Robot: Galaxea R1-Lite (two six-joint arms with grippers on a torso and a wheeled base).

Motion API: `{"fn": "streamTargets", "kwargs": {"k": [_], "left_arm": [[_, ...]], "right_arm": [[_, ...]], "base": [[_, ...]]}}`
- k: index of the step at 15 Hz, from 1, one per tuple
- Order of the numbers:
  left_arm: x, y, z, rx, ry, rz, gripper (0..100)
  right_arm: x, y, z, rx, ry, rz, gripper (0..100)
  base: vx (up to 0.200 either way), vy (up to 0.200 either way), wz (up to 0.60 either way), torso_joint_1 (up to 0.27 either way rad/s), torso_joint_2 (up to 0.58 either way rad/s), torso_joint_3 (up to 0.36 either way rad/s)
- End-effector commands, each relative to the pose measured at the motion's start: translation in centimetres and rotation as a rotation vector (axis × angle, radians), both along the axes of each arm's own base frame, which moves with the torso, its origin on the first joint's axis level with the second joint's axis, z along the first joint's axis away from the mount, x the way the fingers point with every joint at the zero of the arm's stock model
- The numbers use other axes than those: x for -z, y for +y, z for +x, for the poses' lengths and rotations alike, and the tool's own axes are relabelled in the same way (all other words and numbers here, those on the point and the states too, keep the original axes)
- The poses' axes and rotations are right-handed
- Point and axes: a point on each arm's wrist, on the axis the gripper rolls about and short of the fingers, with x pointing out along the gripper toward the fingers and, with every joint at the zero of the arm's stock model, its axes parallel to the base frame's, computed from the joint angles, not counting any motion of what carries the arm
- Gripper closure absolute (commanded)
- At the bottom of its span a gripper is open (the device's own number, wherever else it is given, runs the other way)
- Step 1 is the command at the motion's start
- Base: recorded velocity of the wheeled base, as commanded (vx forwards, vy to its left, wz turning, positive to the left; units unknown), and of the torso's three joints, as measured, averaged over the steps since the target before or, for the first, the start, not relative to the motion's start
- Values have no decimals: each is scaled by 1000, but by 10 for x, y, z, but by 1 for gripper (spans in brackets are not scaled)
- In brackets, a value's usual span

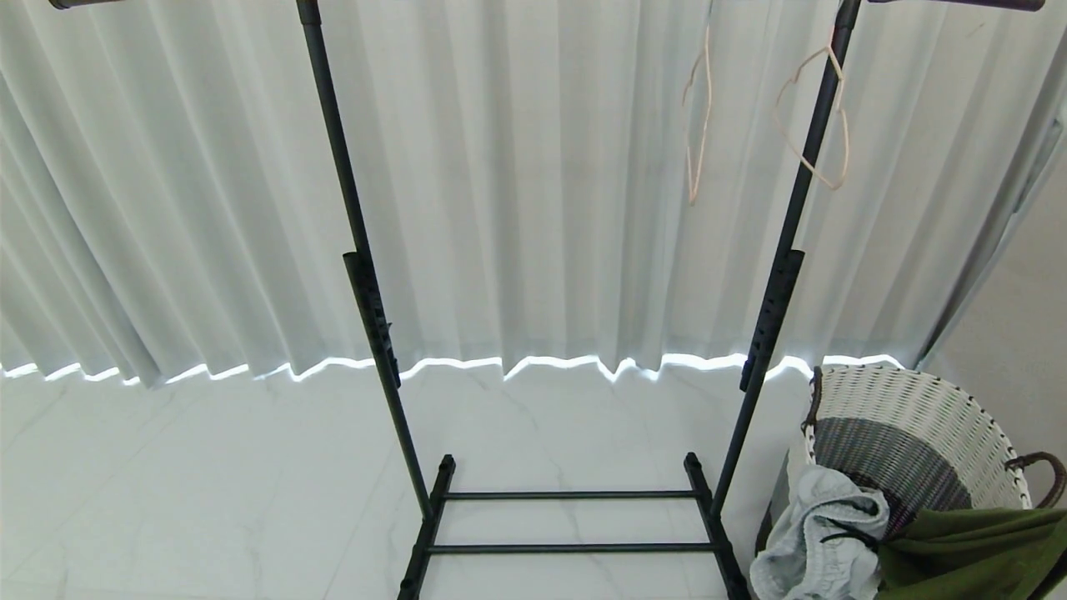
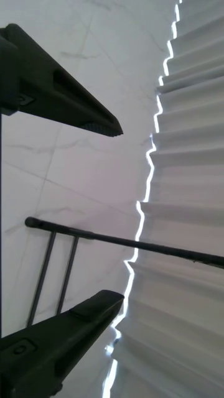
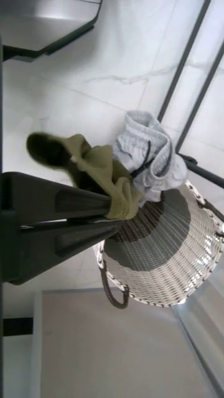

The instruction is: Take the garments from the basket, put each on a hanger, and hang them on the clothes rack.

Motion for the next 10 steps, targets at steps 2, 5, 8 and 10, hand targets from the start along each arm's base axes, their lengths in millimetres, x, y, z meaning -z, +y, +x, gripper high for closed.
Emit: {"fn": "streamTargets", "kwargs": {"k": [2, 5, 8, 10], "left_arm": [[0, 0, 0, 9, 5, 19, 0], [-1, 0, 0, 7, -3, 12, 0], [-17, 0, -3, 22, -98, 3, 0], [-79, -5, -23, 227, -296, -45, 0]], "right_arm": [[2, 0, -2, -6, -2, 1, 100], [-1, 2, -11, -96, -45, 53, 100], [-21, 6, -7, -192, -64, 190, 100], [-50, 13, -1, -308, -66, 340, 100]], "base": [[0, 0, 0, 0, 0, 0], [0, 0, 0, 0, 0, 0], [0, 0, 0, 0, 0, 0], [0, 0, 0, 0, 0, 0]]}}
